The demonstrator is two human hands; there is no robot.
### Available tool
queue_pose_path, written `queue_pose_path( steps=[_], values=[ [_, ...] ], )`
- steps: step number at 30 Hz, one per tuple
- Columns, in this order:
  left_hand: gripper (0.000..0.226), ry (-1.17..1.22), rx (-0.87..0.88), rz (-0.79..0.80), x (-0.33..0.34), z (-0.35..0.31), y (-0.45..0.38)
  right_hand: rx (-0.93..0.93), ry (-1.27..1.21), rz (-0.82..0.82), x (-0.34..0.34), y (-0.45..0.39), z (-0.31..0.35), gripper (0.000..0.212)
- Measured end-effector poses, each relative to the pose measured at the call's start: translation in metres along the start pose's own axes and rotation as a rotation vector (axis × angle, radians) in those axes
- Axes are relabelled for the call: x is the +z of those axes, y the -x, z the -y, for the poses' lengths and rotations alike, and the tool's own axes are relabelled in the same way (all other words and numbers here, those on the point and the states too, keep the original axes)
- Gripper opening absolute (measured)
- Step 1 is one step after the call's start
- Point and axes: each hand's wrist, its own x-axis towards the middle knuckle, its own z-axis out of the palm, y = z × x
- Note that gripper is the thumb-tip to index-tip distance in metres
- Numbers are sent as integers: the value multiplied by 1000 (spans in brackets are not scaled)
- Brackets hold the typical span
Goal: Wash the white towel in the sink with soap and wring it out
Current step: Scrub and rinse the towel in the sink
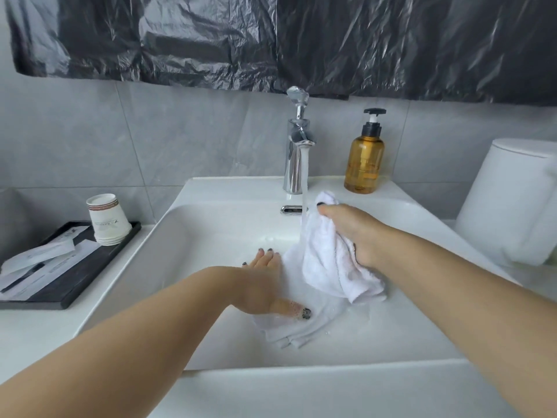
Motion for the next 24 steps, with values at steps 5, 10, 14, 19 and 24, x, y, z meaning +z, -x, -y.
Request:
queue_pose_path(
  steps=[5,10,14,19,24],
  values=[
    [44,708,10,-399,-27,-12,0,-32,81,-129,-16,10,-1,31],
    [21,1359,2,-435,-56,-59,-13,-62,418,-369,-43,13,-5,23],
    [17,1401,-69,-485,-58,-89,-31,-24,505,-399,-50,9,-11,40],
    [26,612,-173,-557,-42,-84,-47,-53,815,-433,-43,17,-7,54],
    [50,94,-107,-261,-13,-73,-13,-255,1021,-16,-30,32,-4,45]
  ],
)
